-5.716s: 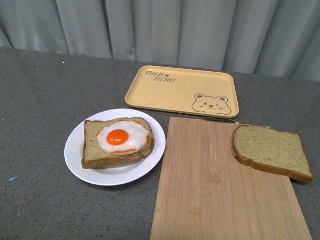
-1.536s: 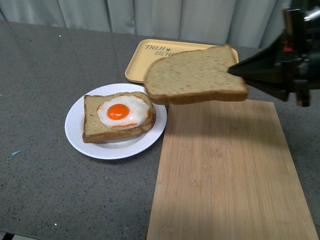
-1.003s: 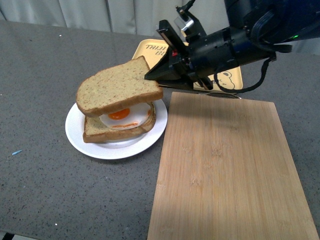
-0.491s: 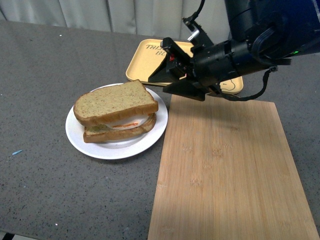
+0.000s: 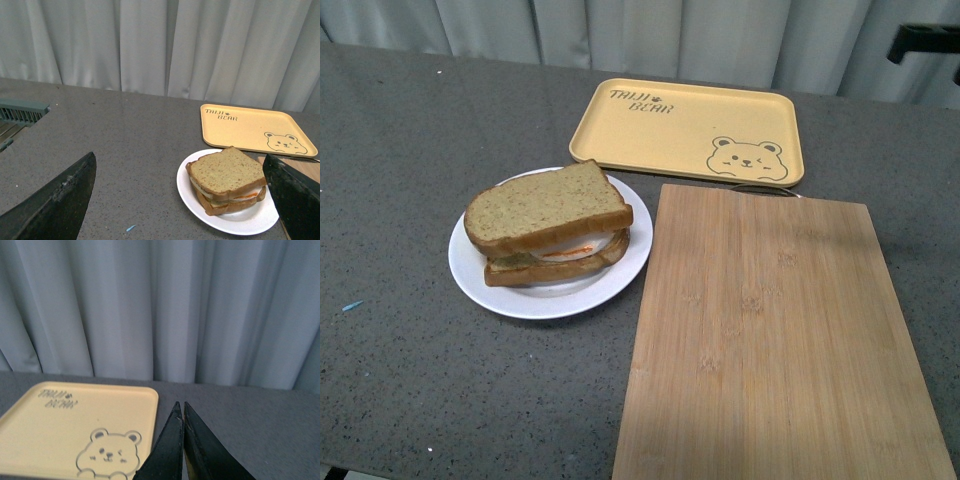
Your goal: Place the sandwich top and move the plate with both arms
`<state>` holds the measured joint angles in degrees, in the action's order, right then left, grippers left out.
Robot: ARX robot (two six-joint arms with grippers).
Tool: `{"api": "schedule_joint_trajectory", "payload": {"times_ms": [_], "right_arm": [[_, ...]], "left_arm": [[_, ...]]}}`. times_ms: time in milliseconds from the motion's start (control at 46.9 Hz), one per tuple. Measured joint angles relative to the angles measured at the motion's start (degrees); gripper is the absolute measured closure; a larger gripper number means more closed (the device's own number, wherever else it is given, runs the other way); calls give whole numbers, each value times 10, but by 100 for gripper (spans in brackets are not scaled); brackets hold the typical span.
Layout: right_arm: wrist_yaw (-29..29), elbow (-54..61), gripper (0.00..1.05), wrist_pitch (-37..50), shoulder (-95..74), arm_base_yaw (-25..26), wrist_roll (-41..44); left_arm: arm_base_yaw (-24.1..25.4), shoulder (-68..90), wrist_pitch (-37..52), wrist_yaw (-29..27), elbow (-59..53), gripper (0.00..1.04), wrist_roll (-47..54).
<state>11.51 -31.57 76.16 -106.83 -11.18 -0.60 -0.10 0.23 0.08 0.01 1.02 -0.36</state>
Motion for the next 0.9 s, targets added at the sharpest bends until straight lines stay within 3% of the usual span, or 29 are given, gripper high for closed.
{"api": "schedule_joint_trajectory", "payload": {"times_ms": [171,555,704,896], "right_arm": [[-30,111,104,0,92,25,4],[-66,230,104,-63,270,62,4],[-90,248,104,-155,375,80,4],[-111,272,104,-205,459,110,4]], "left_arm": [[0,0,0,0,0,7,0],[0,0,0,0,0,7,0],[0,0,0,0,0,7,0],[0,0,0,0,0,7,0]]}}
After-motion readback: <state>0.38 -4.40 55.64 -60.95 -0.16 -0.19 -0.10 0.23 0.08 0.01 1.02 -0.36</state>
